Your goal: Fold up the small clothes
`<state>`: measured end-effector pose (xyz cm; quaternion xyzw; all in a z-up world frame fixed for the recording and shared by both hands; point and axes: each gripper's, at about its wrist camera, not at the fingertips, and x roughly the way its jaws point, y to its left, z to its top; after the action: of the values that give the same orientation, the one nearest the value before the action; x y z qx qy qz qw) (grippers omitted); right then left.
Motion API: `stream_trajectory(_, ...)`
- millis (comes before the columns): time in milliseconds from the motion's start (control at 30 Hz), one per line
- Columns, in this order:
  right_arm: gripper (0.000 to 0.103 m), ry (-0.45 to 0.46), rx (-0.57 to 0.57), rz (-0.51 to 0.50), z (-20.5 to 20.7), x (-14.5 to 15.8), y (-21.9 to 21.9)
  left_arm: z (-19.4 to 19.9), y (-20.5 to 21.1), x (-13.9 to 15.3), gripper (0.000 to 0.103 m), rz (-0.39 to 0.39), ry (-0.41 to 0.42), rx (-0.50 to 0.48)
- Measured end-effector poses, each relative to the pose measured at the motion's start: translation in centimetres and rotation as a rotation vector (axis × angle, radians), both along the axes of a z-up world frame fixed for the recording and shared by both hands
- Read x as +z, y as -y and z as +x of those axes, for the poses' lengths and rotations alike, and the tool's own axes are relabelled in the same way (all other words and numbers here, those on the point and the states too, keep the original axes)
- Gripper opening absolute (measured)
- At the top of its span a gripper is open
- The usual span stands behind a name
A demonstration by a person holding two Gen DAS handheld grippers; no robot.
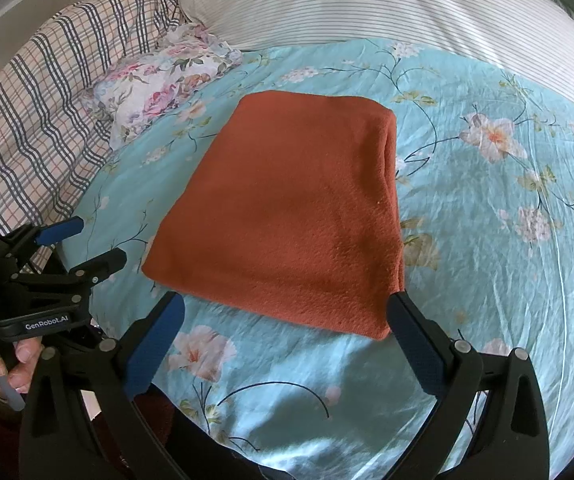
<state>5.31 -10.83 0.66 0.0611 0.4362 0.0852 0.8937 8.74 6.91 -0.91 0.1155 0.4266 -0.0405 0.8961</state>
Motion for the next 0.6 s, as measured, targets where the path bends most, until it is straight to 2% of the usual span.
stream_trajectory(600,0.101,-0.004,-0.005,0.0,-0.28,-0.12,-0.7,-0.24,0.12,0.11,0.088,0.0,0.003,0.003)
